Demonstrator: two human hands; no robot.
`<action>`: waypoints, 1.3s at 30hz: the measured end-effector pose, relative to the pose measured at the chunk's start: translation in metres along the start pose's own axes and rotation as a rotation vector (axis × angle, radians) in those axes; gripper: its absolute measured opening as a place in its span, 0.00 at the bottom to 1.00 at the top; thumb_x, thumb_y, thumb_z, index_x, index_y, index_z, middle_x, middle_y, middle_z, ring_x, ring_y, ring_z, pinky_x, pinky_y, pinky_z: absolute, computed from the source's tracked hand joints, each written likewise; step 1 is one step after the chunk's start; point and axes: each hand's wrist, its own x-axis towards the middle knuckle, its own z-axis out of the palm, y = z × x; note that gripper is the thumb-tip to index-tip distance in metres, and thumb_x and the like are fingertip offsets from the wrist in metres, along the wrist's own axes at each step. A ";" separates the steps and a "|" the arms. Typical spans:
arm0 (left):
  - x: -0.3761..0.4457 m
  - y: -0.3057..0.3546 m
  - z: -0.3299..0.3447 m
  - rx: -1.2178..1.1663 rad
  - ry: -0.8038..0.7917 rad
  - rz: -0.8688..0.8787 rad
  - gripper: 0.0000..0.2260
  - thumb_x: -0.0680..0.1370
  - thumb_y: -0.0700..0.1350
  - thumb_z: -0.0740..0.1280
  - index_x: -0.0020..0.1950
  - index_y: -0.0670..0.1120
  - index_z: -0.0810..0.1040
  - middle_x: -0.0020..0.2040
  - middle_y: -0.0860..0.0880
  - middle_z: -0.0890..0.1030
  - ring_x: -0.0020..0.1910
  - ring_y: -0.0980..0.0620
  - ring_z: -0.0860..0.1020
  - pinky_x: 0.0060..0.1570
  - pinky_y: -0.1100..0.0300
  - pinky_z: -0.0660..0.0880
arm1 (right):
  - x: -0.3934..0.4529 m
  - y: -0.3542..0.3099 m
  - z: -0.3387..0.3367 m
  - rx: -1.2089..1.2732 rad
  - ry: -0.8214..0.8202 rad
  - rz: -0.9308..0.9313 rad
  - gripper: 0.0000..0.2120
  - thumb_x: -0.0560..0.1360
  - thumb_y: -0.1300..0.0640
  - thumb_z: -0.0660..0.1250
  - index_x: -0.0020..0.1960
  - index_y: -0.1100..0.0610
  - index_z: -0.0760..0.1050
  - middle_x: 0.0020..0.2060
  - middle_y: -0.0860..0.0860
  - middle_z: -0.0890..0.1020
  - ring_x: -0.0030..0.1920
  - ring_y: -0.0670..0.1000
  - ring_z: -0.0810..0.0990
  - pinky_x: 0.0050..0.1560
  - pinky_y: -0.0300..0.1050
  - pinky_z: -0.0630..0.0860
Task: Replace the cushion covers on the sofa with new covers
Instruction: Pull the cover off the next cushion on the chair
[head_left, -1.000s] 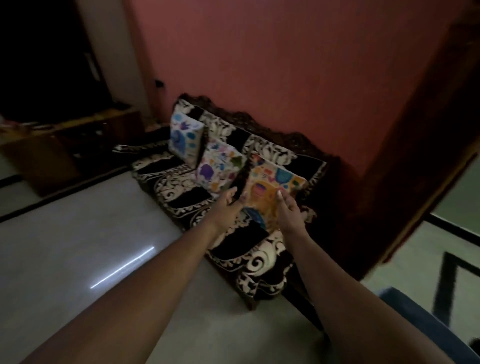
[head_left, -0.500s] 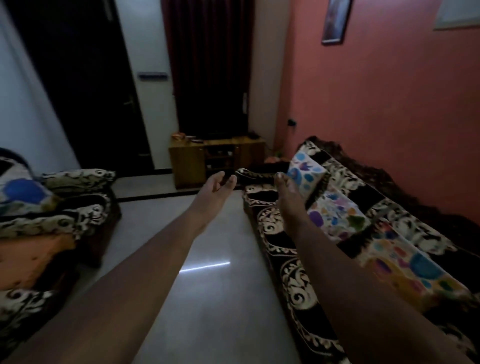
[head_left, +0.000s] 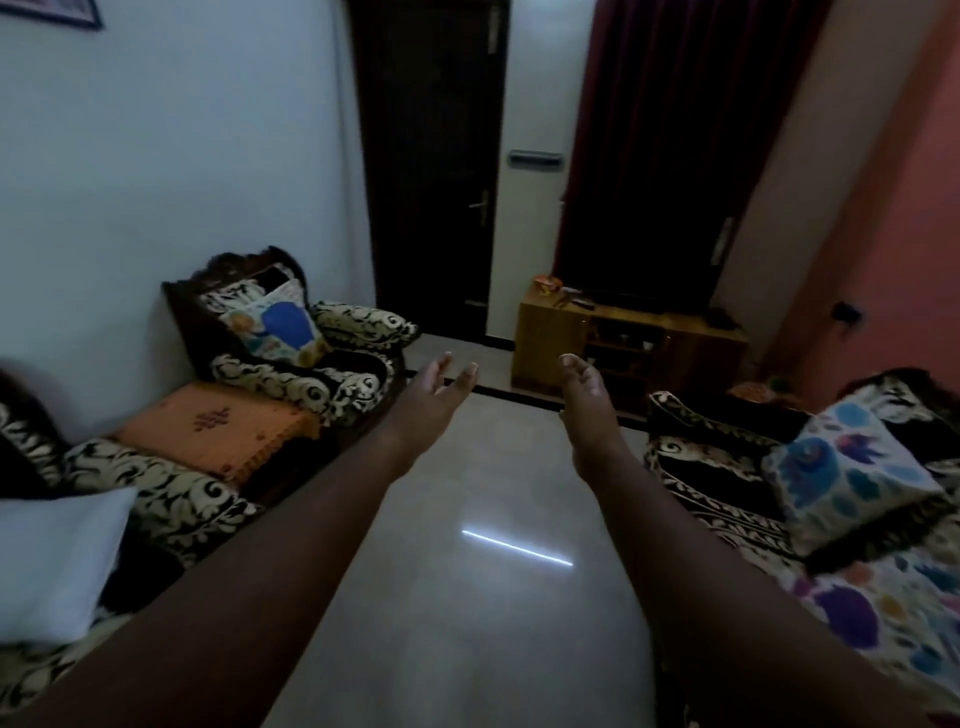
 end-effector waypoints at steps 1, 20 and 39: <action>0.010 -0.008 -0.008 -0.001 0.027 -0.007 0.46 0.67 0.73 0.67 0.80 0.52 0.63 0.77 0.51 0.69 0.71 0.55 0.70 0.71 0.55 0.67 | 0.011 0.004 0.012 -0.004 -0.023 0.004 0.22 0.83 0.43 0.61 0.73 0.50 0.67 0.64 0.47 0.74 0.67 0.49 0.71 0.71 0.51 0.67; 0.235 -0.123 -0.238 0.044 0.260 -0.155 0.48 0.67 0.78 0.65 0.78 0.50 0.65 0.75 0.47 0.71 0.71 0.48 0.72 0.70 0.43 0.71 | 0.227 0.085 0.302 0.012 -0.292 0.146 0.11 0.84 0.48 0.61 0.63 0.51 0.70 0.50 0.38 0.77 0.48 0.33 0.75 0.46 0.35 0.70; 0.506 -0.233 -0.321 0.045 0.371 -0.338 0.36 0.78 0.64 0.65 0.81 0.50 0.59 0.81 0.46 0.61 0.77 0.46 0.64 0.65 0.54 0.68 | 0.521 0.210 0.440 -0.011 -0.508 0.304 0.27 0.81 0.43 0.64 0.75 0.54 0.66 0.67 0.50 0.74 0.66 0.48 0.72 0.51 0.38 0.71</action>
